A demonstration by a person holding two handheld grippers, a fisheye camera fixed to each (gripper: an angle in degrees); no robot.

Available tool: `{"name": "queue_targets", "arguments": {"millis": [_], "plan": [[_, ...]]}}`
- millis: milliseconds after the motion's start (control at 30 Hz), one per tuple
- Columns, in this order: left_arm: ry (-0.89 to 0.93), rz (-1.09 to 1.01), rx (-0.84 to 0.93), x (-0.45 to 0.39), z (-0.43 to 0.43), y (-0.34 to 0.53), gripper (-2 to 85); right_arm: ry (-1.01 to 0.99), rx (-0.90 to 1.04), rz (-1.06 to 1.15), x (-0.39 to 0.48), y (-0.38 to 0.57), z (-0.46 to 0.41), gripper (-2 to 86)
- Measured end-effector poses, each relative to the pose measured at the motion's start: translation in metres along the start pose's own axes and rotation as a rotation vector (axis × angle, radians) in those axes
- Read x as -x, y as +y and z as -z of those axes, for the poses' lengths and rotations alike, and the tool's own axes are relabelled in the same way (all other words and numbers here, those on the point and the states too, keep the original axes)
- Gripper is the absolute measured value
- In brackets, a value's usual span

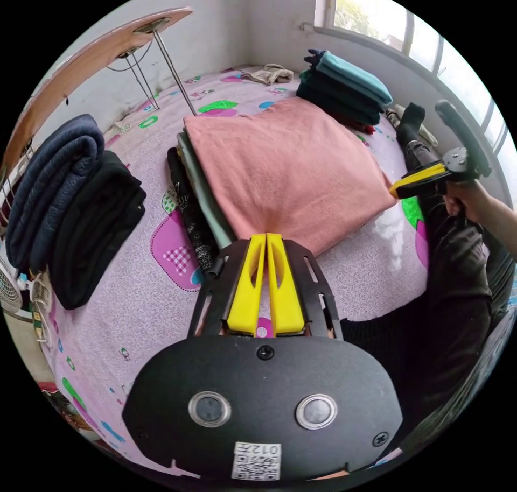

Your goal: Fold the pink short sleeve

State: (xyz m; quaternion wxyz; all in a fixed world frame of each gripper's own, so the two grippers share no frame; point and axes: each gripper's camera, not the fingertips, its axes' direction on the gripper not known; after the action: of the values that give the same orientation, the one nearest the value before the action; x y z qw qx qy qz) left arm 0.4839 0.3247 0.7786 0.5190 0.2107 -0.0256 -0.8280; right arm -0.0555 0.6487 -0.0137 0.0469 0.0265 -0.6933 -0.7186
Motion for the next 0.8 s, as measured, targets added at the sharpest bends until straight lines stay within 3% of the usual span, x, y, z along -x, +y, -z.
{"name": "queue_targets", "arguments": {"millis": [167,367,600,800], "plan": [[0.113,0.062,-0.176,0.004,0.041,0.016,0.6,-0.052,-0.034,-0.083,0.031,-0.031,0.075,-1.0],[0.085,-0.144,-0.36,-0.069,0.092,-0.019,0.7,-0.061,-0.255,-0.144,0.09,-0.046,0.21,-0.9],[0.395,-0.446,-0.607,-0.191,0.133,-0.079,0.7,0.005,-0.466,-0.289,0.152,-0.046,0.378,-1.0],[0.69,-0.612,-0.687,-0.295,0.152,-0.105,0.8,0.129,-0.565,-0.532,0.175,-0.007,0.512,-0.9]]}}
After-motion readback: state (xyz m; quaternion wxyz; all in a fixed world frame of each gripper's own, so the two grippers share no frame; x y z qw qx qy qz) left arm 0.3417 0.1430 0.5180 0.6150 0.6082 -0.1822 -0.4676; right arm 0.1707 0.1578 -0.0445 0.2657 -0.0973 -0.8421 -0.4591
